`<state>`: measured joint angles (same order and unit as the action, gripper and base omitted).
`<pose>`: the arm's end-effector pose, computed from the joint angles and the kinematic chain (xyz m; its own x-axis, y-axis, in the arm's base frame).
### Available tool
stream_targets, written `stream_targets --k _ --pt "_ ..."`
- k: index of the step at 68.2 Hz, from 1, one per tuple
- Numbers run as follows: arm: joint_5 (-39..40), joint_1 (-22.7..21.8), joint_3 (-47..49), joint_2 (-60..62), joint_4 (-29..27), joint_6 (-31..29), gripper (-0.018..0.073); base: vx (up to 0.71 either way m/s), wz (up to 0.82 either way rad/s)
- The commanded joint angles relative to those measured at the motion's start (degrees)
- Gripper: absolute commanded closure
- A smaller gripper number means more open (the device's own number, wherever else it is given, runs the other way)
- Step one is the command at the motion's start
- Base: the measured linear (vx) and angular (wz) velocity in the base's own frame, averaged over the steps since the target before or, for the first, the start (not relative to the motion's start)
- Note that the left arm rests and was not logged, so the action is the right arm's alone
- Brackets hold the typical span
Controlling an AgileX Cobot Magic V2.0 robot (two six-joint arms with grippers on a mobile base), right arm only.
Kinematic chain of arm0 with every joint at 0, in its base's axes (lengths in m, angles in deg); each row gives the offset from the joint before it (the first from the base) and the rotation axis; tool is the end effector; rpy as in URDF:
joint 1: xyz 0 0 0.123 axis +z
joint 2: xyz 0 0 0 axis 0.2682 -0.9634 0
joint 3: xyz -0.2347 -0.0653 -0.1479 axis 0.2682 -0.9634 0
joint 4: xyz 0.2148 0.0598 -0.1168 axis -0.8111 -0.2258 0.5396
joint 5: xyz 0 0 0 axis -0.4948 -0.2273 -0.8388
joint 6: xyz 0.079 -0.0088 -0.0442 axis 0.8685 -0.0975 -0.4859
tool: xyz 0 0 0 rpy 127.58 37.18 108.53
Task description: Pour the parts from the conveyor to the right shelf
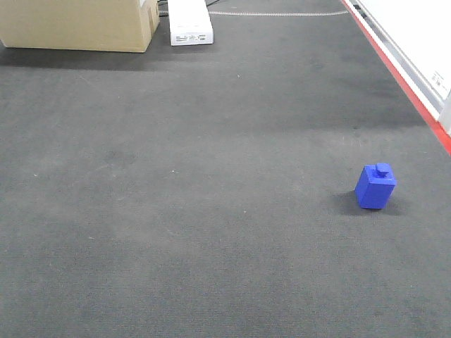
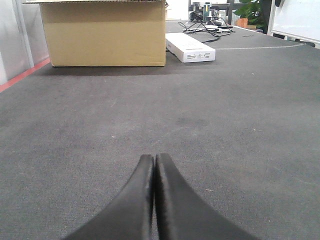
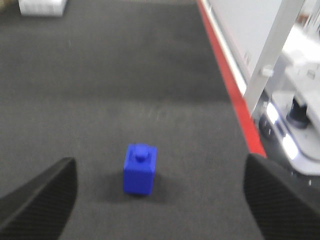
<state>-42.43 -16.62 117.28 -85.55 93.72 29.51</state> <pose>0.1675 -0.0085 0.3354 -0.4114 -0.0946 -0.9065 0.0310 0.9926 -0.1177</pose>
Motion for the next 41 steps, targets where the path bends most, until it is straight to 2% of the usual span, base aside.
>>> stream_targets --k 1,7,15,41 --pt "3.5 0.0 1.9 -2.5 0.5 -0.4 -0.0168 0.0 0.0" --pt "-0.1 0.0 3.3 -5.3 -0.6 -0.2 -0.016 0.0 0.0" --pt "-9.3 0.0 8.8 -10.5 -2.4 0.0 -0.0146 0.0 0.0" --pt "-34.7 0.0 36.0 -33.1 -3.0 -0.8 -0.0112 0.0 0.0"
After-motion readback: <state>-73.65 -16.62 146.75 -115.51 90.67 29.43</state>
